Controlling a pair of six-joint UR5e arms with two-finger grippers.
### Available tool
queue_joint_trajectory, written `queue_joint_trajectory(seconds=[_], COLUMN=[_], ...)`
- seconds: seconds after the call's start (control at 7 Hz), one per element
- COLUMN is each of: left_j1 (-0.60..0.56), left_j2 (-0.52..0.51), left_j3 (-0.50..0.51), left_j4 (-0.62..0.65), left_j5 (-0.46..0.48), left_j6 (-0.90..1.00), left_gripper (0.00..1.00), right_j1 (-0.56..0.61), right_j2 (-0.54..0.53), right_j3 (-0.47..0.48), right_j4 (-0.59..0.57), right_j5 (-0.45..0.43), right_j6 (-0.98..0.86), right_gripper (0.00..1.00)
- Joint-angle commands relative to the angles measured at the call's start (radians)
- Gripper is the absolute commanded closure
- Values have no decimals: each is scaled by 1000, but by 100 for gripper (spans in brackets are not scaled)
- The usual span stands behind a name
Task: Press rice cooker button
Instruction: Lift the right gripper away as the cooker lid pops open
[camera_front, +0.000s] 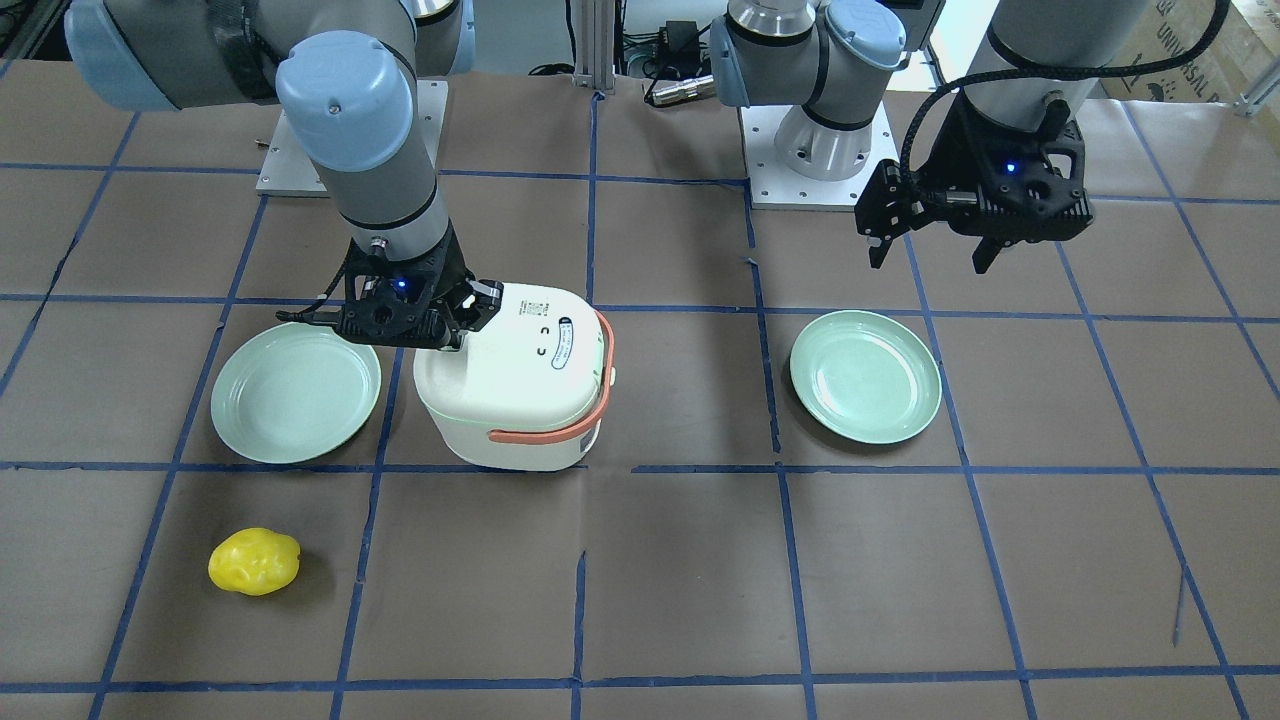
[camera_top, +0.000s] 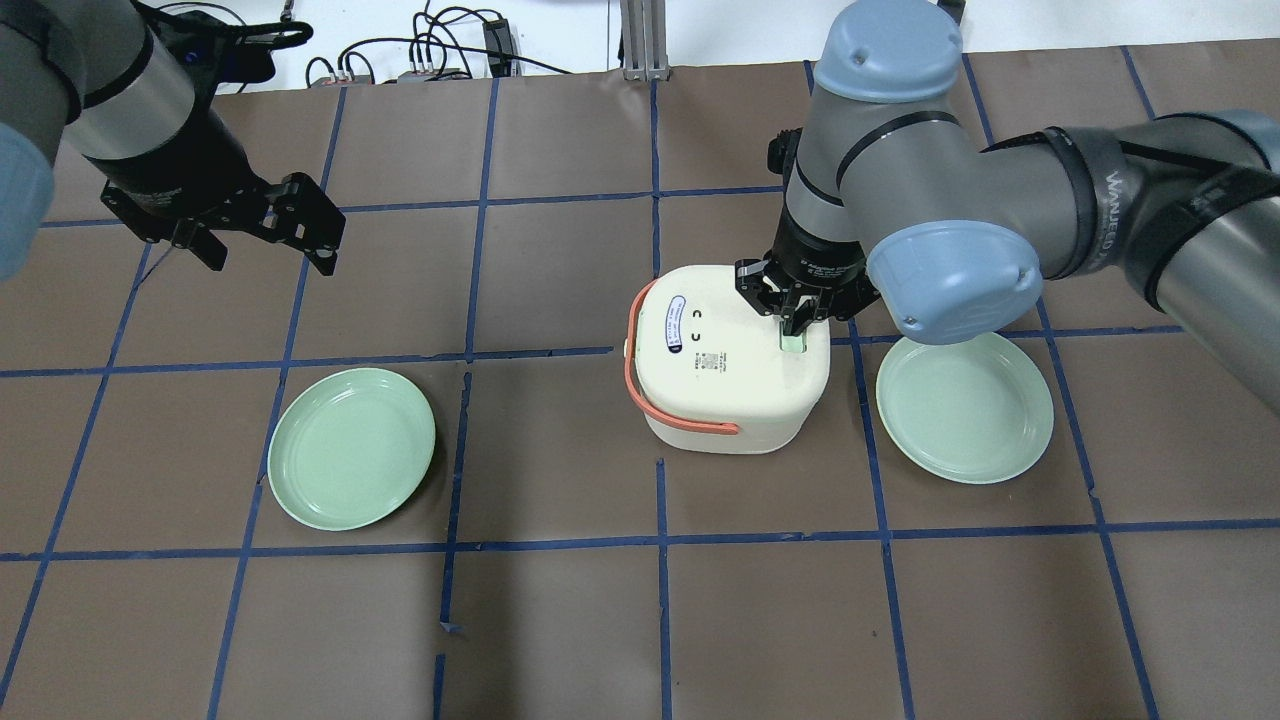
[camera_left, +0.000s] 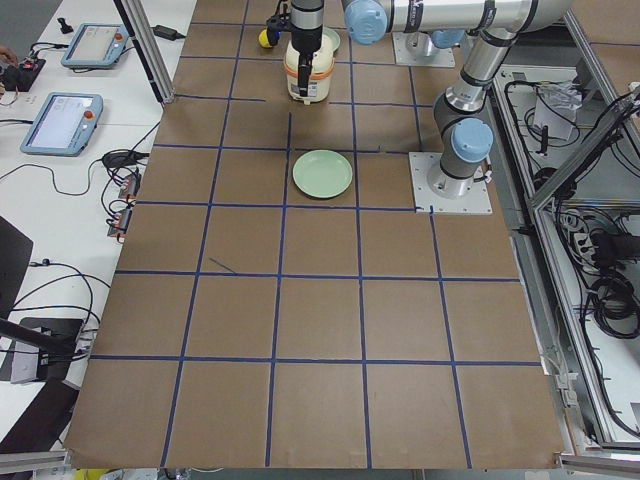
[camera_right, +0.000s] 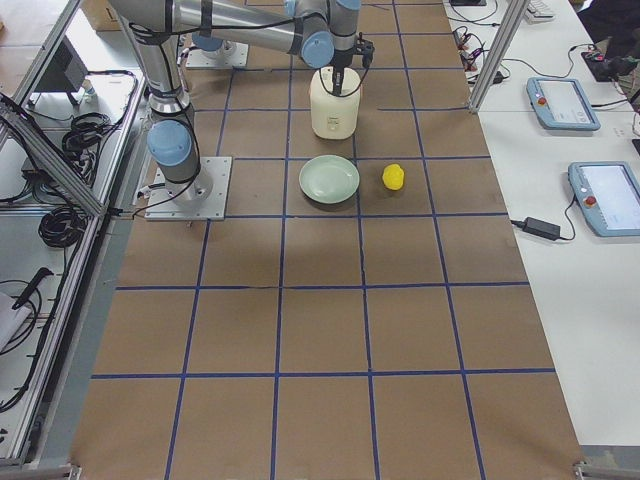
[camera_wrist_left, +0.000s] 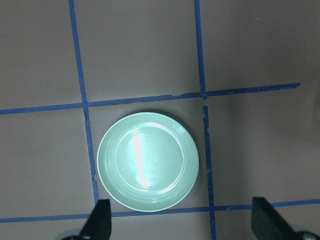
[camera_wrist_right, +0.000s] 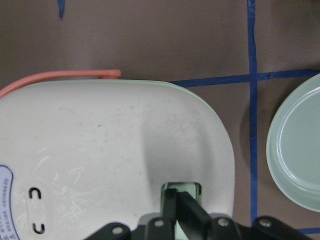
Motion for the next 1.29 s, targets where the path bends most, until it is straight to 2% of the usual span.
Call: queue_joint_trajectory(seconds=[0.0,0.14,0.29,0.43,0.57,0.71,1.0,1.14], left_j1=[0,0,0,0,0,0,0,0], left_j2=[0,0,0,0,0,0,0,0], left_j3=[0,0,0,0,0,0,0,0], left_j4=[0,0,0,0,0,0,0,0], left_j5=[0,0,0,0,0,0,0,0], left_j6=[0,0,0,0,0,0,0,0], left_gripper=[0,0,0,0,0,0,0,0], right_j1=[0,0,0,-6,-26,-76,-191,-203], right_j2=[-13,-13,-13,2,4,16,59,93], right_j3=[-60,-144,-237,-313,-332,-341,-340,-340], right_j4=[51,127,222,247,232,229,185,146], right_j5=[-1,1,-1,-4,-2,1,13,12], right_j6=[3,4,36,34,11,-76,-221,-239], right_gripper=[76,65,48,24,8,1,0,0])
